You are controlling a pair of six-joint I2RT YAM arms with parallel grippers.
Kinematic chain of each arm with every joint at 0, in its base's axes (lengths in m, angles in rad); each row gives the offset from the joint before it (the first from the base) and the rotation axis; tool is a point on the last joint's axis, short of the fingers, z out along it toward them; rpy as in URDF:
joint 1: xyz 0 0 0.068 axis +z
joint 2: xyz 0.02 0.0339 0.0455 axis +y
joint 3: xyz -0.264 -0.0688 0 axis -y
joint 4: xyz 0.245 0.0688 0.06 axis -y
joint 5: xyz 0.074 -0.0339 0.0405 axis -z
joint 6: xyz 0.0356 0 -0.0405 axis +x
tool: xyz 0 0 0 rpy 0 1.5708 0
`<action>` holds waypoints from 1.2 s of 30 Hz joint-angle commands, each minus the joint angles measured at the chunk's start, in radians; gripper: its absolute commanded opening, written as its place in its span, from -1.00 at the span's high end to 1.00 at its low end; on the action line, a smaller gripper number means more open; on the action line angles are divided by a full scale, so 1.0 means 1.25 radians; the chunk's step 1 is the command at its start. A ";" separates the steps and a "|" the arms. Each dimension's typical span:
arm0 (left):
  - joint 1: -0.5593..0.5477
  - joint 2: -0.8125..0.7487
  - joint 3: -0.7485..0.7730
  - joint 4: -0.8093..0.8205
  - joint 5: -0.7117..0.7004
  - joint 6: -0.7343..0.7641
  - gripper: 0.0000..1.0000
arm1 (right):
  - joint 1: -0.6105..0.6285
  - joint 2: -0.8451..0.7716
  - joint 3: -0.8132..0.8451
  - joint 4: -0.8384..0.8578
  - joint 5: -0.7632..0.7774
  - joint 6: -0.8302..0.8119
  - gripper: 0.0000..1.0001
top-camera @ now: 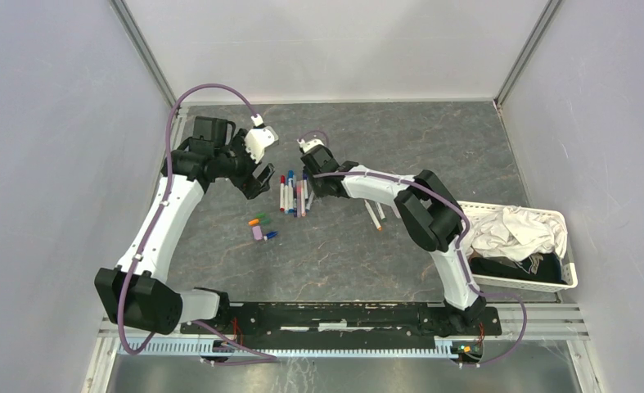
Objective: Open the pen caps
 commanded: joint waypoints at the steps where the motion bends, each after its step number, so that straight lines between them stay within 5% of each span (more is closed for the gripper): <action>1: 0.002 0.006 0.020 0.004 0.023 -0.007 -0.82 | -0.007 -0.066 0.023 -0.024 0.055 0.007 0.33; 12: 0.002 0.004 0.017 0.000 0.014 0.006 -0.78 | -0.009 0.005 0.149 -0.108 0.009 0.076 0.36; 29: 0.002 0.005 -0.003 -0.002 0.016 0.019 -0.77 | 0.000 -0.043 0.032 -0.030 0.047 0.102 0.32; 36: 0.002 0.006 -0.002 -0.001 0.016 0.020 -0.77 | 0.016 0.011 0.134 -0.055 0.032 0.089 0.37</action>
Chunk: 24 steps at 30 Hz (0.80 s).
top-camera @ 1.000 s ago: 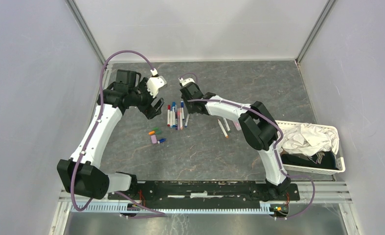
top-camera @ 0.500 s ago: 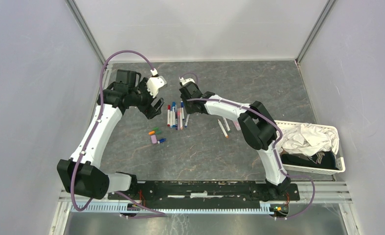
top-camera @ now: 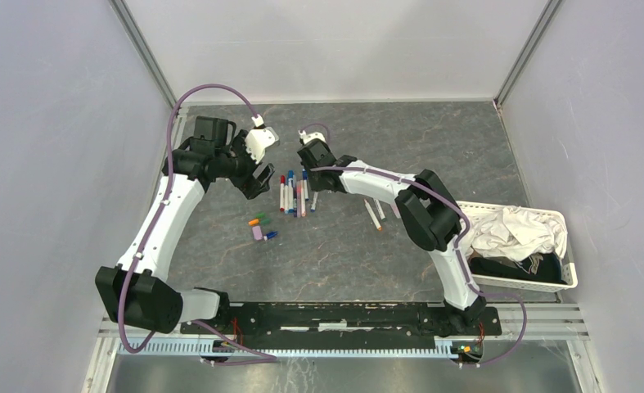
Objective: Open the pen caps
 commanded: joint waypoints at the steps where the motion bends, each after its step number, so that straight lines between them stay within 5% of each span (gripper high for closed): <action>1: 0.002 0.000 -0.001 0.004 0.014 0.020 -0.77 | 0.017 0.023 0.103 -0.013 0.011 -0.002 0.38; 24: 0.003 -0.001 -0.003 -0.003 0.005 0.033 -0.75 | 0.020 0.093 0.086 -0.015 0.027 -0.012 0.57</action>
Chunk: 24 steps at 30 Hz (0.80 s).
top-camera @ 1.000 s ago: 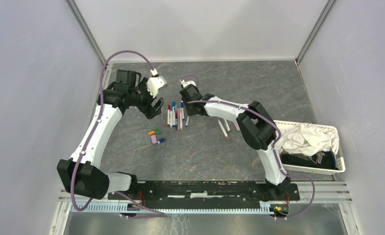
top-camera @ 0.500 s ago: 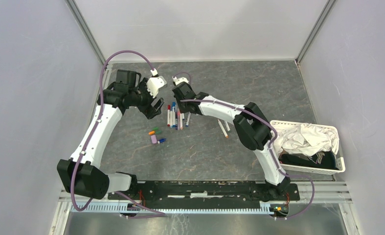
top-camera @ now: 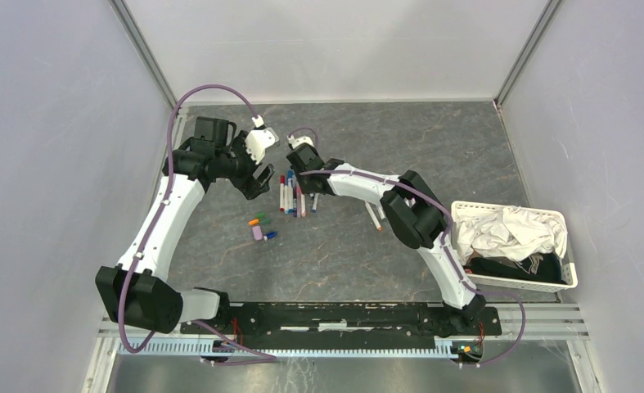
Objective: Open the pen caps
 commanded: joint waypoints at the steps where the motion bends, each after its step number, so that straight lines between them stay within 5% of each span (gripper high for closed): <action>1: 0.003 -0.001 -0.001 0.000 0.008 0.032 -0.75 | -0.007 -0.015 -0.038 -0.004 0.021 0.000 0.57; 6: 0.003 0.004 -0.004 -0.004 0.019 0.032 -0.75 | -0.019 -0.004 -0.037 -0.015 -0.004 -0.015 0.32; 14: 0.003 0.024 -0.020 -0.047 0.041 0.097 -0.93 | -0.055 -0.056 -0.027 0.017 -0.149 -0.049 1.00; 24: 0.003 -0.021 -0.084 -0.059 0.144 0.268 -1.00 | -0.094 -0.254 -0.105 0.052 -0.432 -0.083 1.00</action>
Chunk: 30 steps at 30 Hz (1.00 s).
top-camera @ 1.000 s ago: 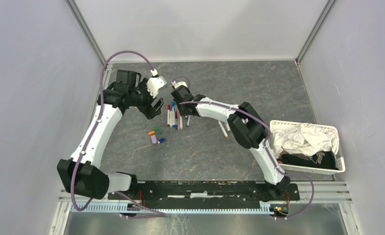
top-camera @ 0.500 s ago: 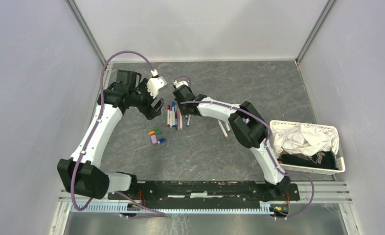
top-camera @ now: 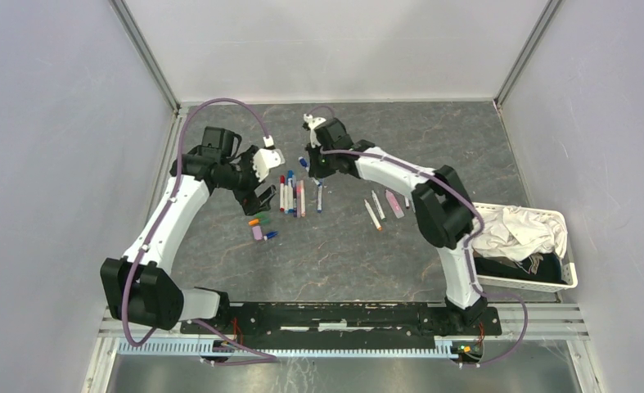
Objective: Open the pen caps
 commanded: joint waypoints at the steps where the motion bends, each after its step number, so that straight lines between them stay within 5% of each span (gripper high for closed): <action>1: 0.003 -0.051 -0.038 -0.011 0.093 0.147 -1.00 | 0.001 -0.160 -0.072 0.045 -0.201 -0.021 1.00; 7: 0.002 -0.090 -0.079 0.021 0.138 0.255 -1.00 | 0.008 -0.238 -0.223 0.101 -0.560 0.015 1.00; 16: -0.021 -0.089 -0.112 -0.086 0.132 0.485 -0.96 | 0.068 -0.219 -0.236 0.107 -0.773 0.025 1.00; 20: -0.050 -0.087 -0.117 -0.163 0.141 0.536 -0.70 | 0.077 -0.187 -0.211 0.131 -0.790 0.060 1.00; 30: -0.084 -0.064 -0.129 -0.201 0.132 0.544 0.30 | 0.078 -0.148 -0.163 0.138 -0.771 0.097 1.00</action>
